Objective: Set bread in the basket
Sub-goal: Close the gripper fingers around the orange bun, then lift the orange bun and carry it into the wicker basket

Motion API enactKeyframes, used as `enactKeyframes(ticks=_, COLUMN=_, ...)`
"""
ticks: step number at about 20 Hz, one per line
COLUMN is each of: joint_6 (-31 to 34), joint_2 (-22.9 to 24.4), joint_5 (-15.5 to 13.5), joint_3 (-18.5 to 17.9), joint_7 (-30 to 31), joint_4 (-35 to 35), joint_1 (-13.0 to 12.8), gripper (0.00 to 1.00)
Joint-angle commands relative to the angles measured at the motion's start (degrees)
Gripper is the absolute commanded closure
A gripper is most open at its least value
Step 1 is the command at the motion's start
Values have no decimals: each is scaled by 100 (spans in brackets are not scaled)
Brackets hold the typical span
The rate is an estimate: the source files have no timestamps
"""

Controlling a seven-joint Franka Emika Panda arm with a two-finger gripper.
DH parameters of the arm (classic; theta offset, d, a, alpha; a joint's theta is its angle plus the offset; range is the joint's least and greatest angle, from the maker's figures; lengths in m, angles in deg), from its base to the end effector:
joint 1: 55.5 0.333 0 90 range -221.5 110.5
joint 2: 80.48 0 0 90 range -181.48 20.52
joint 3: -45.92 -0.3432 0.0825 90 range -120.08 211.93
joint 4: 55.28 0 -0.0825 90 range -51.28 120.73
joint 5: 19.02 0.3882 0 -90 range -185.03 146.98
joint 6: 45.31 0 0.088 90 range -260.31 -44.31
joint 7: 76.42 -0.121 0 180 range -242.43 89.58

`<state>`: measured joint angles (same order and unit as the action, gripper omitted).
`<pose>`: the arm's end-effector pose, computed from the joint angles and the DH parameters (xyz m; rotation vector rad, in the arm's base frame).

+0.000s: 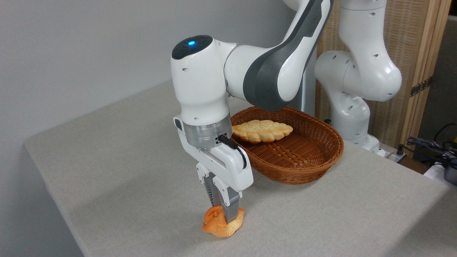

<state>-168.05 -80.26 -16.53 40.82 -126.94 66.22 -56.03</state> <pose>0.5449 0.0460 0.4268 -2.8376 1.2418 -0.0088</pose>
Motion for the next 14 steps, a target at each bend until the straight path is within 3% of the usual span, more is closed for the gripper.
enactKeyframes(ticks=1, joint_6=318, joint_2=91, joint_5=-73, joint_3=-26, joint_7=-82, joint_4=-186, joint_1=-43, gripper=73)
enactKeyframes(ticks=4, joint_6=1074, joint_2=450, joint_5=-100, joint_3=26, joint_7=-99, joint_4=-407, joint_1=-61, gripper=72)
enactKeyframes(ticks=10, joint_6=2876, joint_2=1882, joint_5=-188, joint_3=0, joint_7=-644, joint_4=-109, joint_1=-263, gripper=68)
enactKeyframes(ticks=14, joint_6=3326, joint_2=2823, joint_5=-161, joint_3=-61, joint_7=-881, joint_4=830, joint_1=-736, gripper=63)
